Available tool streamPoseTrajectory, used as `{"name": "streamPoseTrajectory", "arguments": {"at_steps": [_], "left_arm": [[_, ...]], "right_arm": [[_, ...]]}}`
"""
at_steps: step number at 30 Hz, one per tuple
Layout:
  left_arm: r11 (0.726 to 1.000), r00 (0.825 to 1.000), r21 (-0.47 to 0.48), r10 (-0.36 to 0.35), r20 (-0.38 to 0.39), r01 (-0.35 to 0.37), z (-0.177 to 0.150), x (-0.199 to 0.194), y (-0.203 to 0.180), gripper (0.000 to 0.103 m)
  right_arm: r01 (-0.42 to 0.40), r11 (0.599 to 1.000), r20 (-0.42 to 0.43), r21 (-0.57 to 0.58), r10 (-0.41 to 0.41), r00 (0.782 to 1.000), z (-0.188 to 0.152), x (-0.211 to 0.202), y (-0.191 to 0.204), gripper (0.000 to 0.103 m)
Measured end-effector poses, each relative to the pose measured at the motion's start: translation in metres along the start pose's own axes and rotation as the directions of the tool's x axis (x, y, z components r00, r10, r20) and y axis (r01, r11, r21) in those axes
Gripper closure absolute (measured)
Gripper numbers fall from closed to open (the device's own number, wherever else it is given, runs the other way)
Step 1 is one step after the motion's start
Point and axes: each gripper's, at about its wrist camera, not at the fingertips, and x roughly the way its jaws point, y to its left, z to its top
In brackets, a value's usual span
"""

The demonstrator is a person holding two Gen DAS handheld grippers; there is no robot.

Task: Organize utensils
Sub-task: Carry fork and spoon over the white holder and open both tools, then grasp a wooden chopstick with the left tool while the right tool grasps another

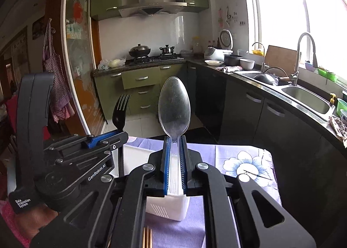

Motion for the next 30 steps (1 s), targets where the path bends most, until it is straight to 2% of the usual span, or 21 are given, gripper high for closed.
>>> {"name": "streamPoseTrajectory", "arguments": {"at_steps": [5, 8, 9, 11, 13, 17, 22, 24, 26, 29, 30], "left_arm": [[1.0, 0.999, 0.019, 0.018, -0.042, -0.017, -0.004, -0.001, 0.0, 0.094], [0.999, 0.998, 0.033, 0.024, -0.064, -0.022, -0.006, -0.005, -0.002, 0.09], [0.999, 0.997, 0.037, 0.025, -0.069, -0.023, -0.006, -0.007, -0.002, 0.087], [0.999, 0.997, 0.049, 0.026, -0.071, -0.022, -0.007, -0.012, -0.003, 0.079], [0.997, 0.997, 0.062, 0.039, -0.072, -0.035, -0.006, -0.015, -0.005, 0.071], [0.998, 0.995, 0.054, 0.038, -0.095, -0.033, -0.004, -0.018, -0.004, 0.071], [0.998, 0.992, 0.048, 0.037, -0.118, -0.031, -0.007, -0.037, 0.002, 0.071], [0.998, 0.982, 0.049, 0.036, -0.186, -0.027, -0.019, -0.042, 0.005, 0.071], [0.999, 0.961, 0.039, 0.025, -0.276, -0.015, -0.038, -0.04, 0.011, 0.071], [1.0, 0.909, 0.014, 0.0, -0.416, 0.007, -0.075, -0.028, 0.019, 0.071], [1.0, 0.89, 0.006, -0.009, -0.456, 0.013, -0.087, -0.022, 0.021, 0.074]], "right_arm": [[-0.019, 1.0, -0.053, -0.002, 0.019, 0.998, -0.012, 0.001, -0.001, 0.092], [-0.024, 1.0, -0.059, -0.005, 0.024, 0.998, -0.019, -0.002, 0.0, 0.087], [-0.024, 1.0, -0.058, -0.008, 0.024, 0.998, -0.02, -0.004, 0.001, 0.085], [-0.022, 1.0, -0.068, -0.017, 0.021, 0.997, -0.019, -0.005, 0.002, 0.075], [-0.022, 1.0, -0.074, -0.013, 0.021, 0.997, -0.017, -0.006, 0.003, 0.071], [-0.025, 1.0, -0.085, -0.001, 0.025, 0.996, -0.016, -0.01, 0.003, 0.071], [-0.047, 0.999, -0.045, 0.014, 0.048, 0.998, -0.021, -0.046, -0.003, 0.069], [-0.05, 0.999, -0.058, 0.008, 0.05, 0.997, -0.03, -0.061, -0.005, 0.067], [-0.044, 0.999, -0.085, 0.001, 0.044, 0.995, -0.045, -0.071, -0.01, 0.064], [-0.022, 1.0, -0.155, -0.002, 0.022, 0.988, -0.072, -0.071, -0.016, 0.064], [-0.016, 1.0, -0.177, -0.002, 0.015, 0.984, -0.082, -0.068, -0.018, 0.064]]}}
